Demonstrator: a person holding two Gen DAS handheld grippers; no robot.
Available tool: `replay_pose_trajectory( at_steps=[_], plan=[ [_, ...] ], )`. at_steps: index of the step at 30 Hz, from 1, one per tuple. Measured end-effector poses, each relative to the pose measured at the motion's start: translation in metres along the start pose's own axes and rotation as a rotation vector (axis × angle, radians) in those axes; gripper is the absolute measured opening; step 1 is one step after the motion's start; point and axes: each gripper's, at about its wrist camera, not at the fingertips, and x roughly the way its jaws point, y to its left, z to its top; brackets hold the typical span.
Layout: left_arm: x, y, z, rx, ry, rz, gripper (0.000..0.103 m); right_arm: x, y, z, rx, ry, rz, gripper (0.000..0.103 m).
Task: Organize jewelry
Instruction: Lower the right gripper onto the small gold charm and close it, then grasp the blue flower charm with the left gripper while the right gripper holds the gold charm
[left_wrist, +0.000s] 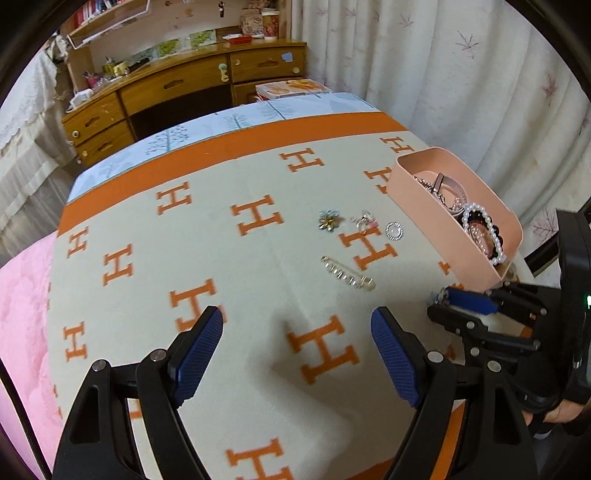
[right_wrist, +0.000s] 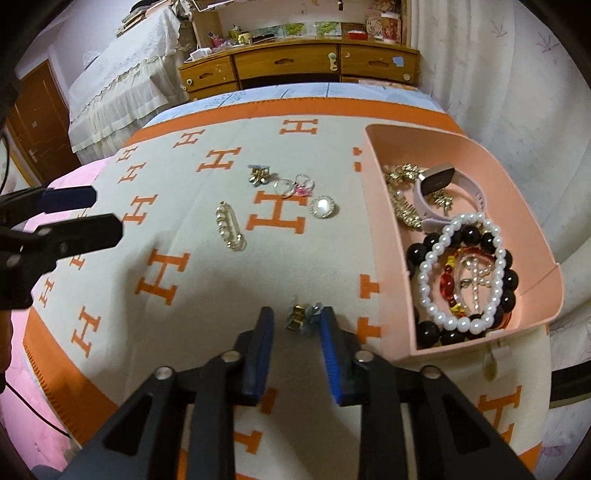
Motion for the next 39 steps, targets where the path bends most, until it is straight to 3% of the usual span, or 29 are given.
replay_pose_trajectory(
  at_steps=[4, 8, 20, 32, 39],
  plan=[
    [0.012, -0.005, 0.017, -0.004, -0.047, -0.015, 0.081, 0.0, -0.003, -0.001, -0.005, -0.012, 0.004, 0.018],
    [0.033, -0.004, 0.038, -0.085, -0.056, -0.055, 0.081, -0.005, -0.004, -0.002, -0.01, -0.026, 0.049, 0.018],
    [0.091, -0.013, 0.074, -0.174, 0.025, -0.073, 0.055, -0.032, -0.015, 0.006, -0.017, -0.117, 0.153, 0.016],
    [0.109, -0.03, 0.075, -0.133, 0.058, -0.016, 0.018, -0.035, -0.025, 0.002, -0.01, -0.144, 0.201, 0.016],
    [0.103, -0.031, 0.064, -0.123, 0.023, 0.004, 0.018, -0.04, -0.032, -0.003, -0.006, -0.177, 0.227, 0.016]
  ],
)
